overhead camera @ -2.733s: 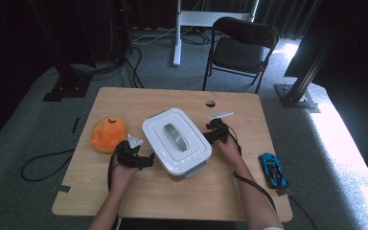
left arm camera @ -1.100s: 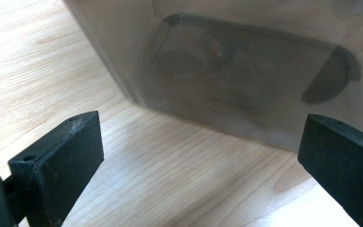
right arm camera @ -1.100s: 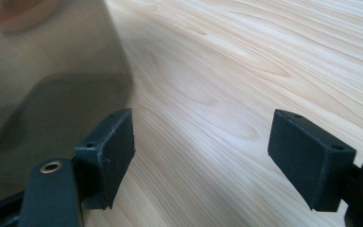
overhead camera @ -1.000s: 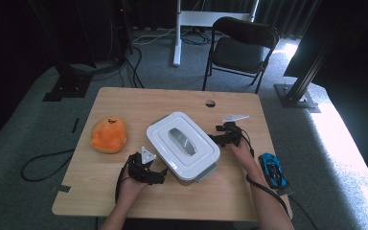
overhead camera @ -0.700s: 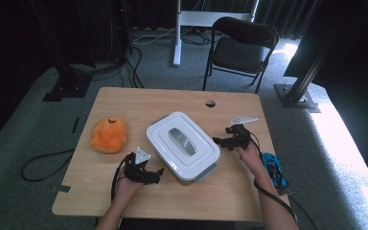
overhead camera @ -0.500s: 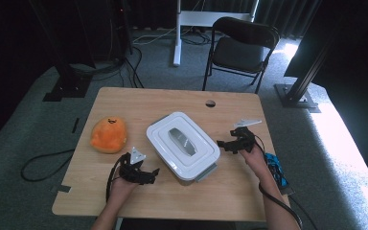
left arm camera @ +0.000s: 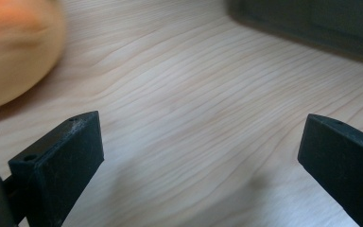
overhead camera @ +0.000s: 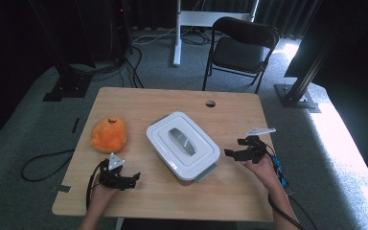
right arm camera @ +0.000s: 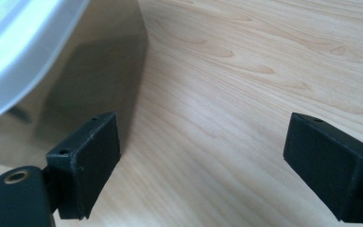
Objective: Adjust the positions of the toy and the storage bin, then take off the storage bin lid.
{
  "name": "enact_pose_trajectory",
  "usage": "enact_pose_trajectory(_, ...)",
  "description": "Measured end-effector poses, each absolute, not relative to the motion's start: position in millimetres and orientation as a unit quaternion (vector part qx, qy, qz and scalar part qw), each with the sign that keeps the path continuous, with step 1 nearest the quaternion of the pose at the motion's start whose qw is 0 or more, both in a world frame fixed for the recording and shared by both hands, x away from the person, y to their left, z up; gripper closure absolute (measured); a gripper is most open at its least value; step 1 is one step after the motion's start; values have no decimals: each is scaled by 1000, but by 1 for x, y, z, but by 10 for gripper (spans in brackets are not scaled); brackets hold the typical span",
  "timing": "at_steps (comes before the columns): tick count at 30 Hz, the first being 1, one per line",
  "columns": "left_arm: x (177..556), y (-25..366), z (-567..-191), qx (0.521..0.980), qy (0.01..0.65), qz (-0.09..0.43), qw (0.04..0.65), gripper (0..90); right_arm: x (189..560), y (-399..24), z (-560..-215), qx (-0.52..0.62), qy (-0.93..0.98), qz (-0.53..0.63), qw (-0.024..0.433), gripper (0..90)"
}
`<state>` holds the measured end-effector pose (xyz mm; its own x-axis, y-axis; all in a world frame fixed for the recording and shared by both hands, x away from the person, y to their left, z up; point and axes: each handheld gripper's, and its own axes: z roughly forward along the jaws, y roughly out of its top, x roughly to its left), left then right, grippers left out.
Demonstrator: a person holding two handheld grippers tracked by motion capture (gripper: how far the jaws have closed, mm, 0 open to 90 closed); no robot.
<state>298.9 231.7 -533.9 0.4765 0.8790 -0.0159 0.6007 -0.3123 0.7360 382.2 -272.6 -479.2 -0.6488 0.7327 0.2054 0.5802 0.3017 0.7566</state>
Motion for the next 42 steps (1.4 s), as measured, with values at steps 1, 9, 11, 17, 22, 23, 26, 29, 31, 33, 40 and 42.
enact_pose_trajectory(1,297,236,-534,783,475,202,348,15,379,-274,-478,409,802,426,92,111)
enact_pose_trajectory(9,288,263,-535,769,505,224,323,15,364,-287,-471,419,792,434,94,112)
enact_pose_trajectory(11,287,266,-538,770,505,219,323,15,360,-289,-468,422,788,438,95,112)
enact_pose_trajectory(17,286,270,-544,767,511,222,317,15,354,-285,-452,409,790,446,98,112)
enact_pose_trajectory(22,290,271,-546,769,520,215,303,15,352,-275,-433,396,787,462,106,112)
enact_pose_trajectory(23,290,271,-546,769,520,215,303,14,352,-275,-433,396,787,462,106,112)
enact_pose_trajectory(26,291,271,-546,769,522,214,300,14,353,-265,-421,385,788,468,109,112)
enact_pose_trajectory(29,291,271,-546,768,524,215,300,14,353,-258,-415,380,789,470,106,112)
enact_pose_trajectory(31,291,271,-546,768,525,215,299,14,353,-248,-408,369,794,470,110,112)
enact_pose_trajectory(33,290,271,-546,765,528,216,299,15,351,-235,-399,358,797,476,106,112)
enact_pose_trajectory(40,287,270,-546,761,534,218,297,15,347,-208,-387,330,804,485,100,112)
enact_pose_trajectory(42,287,270,-546,761,534,218,297,15,346,-206,-387,326,806,484,99,112)
